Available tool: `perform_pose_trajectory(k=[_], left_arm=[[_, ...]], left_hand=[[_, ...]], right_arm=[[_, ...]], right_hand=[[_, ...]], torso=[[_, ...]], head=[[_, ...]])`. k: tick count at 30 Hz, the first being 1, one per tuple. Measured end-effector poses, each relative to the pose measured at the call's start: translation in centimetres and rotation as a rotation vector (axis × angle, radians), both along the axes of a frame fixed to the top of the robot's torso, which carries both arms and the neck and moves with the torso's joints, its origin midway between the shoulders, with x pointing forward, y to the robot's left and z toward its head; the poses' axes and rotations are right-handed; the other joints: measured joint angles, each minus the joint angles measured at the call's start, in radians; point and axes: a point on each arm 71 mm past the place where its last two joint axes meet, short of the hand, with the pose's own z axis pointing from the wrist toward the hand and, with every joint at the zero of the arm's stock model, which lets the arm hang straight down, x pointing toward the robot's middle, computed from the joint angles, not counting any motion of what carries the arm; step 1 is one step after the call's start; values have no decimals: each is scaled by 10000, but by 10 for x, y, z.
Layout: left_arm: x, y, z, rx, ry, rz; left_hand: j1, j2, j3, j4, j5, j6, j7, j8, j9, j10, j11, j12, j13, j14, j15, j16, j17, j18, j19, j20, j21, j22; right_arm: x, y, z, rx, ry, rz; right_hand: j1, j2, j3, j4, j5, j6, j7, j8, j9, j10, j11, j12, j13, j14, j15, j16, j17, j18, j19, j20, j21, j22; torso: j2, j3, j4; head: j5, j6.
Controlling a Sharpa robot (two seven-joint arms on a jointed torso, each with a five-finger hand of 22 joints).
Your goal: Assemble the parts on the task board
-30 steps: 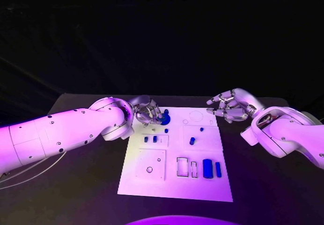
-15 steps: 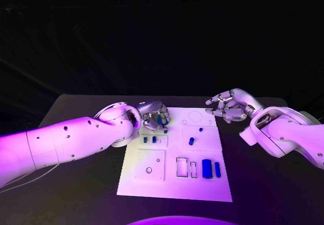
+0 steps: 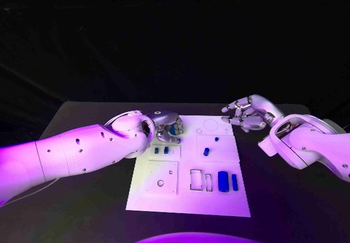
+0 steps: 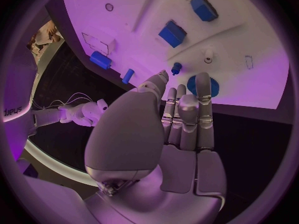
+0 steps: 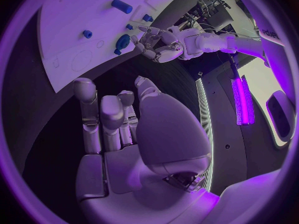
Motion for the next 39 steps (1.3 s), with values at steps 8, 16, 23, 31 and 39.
perform_pose_trajectory(k=[8, 16, 23, 31, 39], left_arm=[[4, -3, -4, 454, 95, 41], [5, -6, -8, 651, 192, 4], [5, -8, -11, 715, 269, -5], [5, -10, -16, 792, 374, -9], [6, -11, -16, 822, 396, 5]], left_hand=[[82, 82, 0, 0, 0, 71, -1, -156, -139, 54, 54, -191, -276, 105, 3, 410, 245, 0, 36, 36, 204, 153], [179, 180, 101, -61, 0, 271, -13, -272, -229, 253, 36, -309, -463, 287, -3, 731, 509, -1, 268, 18, 590, 659], [278, 199, 258, -116, 0, 285, 1, -390, -306, 394, 36, -376, -592, 287, -3, 842, 504, -1, 268, 18, 732, 777], [343, 264, 461, -175, 0, 484, -23, -446, -358, 644, -34, -422, -700, 328, -44, 1014, 583, -1, 303, -18, 903, 966], [403, 324, 734, -227, 0, 699, -52, -505, -411, 898, -70, -517, -802, 354, -70, 1080, 578, -1, 339, -53, 1056, 1125]], right_arm=[[0, 0, 0, 5, -3, 9], [0, 0, 0, 9, -5, 16], [0, 1, 0, 14, -6, 28], [0, 1, 0, 21, -10, 43], [0, 2, 0, 27, -11, 52]], right_hand=[[0, 0, 15, 15, 10, 0, 0, 0, 1, 0, 0, 0, 0, 0, 0, 0, 0, 0, 0, 0, 0, 0], [0, 0, 28, 28, 10, 0, 0, 0, 1, 0, 0, 0, 1, 0, 0, 0, 0, 0, 0, 0, 0, 0], [0, 0, 28, 28, 50, 0, 0, 0, 2, 0, 0, 0, 20, 0, 0, 0, 23, 0, 0, 0, 0, 0], [0, 0, 28, 28, 50, 0, 0, 0, 2, 0, 0, 0, 19, 0, 0, 0, 22, -1, 0, 0, 0, 1], [0, 0, 28, 28, 49, 0, 0, 0, -7, 0, 0, 0, 18, 0, 0, 0, 33, 0, 0, 0, 0, 1]], torso=[[-3, 2, -11], [-6, 6, -8], [-10, 6, 0], [-10, 8, -7], [-10, 12, -7]], head=[[0, -9], [-13, -16], [-10, -26], [2, -33], [-5, -52]])
